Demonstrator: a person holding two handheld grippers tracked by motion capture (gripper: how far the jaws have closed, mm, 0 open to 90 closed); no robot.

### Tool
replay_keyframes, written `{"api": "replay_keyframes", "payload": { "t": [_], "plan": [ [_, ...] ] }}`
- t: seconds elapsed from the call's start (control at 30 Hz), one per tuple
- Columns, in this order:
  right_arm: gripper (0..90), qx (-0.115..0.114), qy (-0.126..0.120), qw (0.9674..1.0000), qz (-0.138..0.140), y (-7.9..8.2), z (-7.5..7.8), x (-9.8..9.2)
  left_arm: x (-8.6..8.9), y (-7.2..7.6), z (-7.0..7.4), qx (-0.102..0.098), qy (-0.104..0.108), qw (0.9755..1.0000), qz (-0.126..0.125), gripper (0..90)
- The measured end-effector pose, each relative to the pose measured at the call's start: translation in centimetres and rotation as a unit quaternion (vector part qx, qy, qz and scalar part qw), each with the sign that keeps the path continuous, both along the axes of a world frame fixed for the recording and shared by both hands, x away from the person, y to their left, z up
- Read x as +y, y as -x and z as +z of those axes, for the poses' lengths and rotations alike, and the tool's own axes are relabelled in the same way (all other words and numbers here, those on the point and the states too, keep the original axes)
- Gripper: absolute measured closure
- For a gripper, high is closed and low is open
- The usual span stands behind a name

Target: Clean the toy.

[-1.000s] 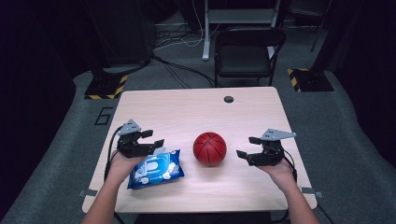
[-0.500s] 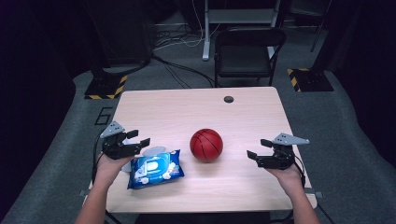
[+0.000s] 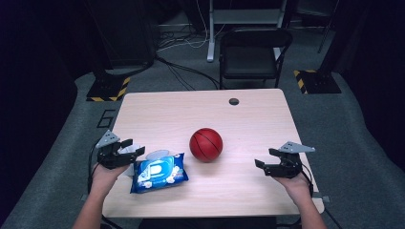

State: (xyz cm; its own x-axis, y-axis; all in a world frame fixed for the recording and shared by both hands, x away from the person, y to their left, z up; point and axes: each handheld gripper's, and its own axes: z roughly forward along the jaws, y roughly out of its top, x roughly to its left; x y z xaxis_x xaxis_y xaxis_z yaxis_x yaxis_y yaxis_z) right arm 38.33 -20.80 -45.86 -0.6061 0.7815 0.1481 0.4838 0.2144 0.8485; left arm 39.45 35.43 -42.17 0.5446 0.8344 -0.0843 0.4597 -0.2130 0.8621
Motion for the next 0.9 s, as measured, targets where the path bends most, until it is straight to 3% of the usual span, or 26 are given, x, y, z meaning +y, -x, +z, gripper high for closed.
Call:
{"api": "replay_keyframes", "payload": {
  "t": [0.23,0.43,0.6,0.73,0.9],
  "plan": [
    [19.1,0.012,0.012,0.9998,-0.006,0.2,-0.9,0.1,0.9,0.2,-1.5,0.008,-0.015,0.9998,0.009,31.7],
    [19.2,0.017,0.030,0.9992,-0.017,0.3,-1.8,0.0,1.2,-0.2,-2.3,0.016,-0.006,0.9997,0.016,31.5],
    [19.1,0.013,0.039,0.9985,-0.036,0.5,-2.3,-0.6,0.7,-0.6,-2.7,0.017,-0.009,0.9998,0.011,31.1],
    [18.2,0.014,0.033,0.9975,-0.061,0.8,-2.6,-1.2,0.2,-1.0,-3.1,0.022,-0.006,0.9997,0.006,30.9],
    [17.0,0.012,0.032,0.9968,-0.073,1.0,-2.8,-1.8,-0.7,-1.3,-3.3,0.022,-0.010,0.9997,-0.001,30.2]
  ]
}}
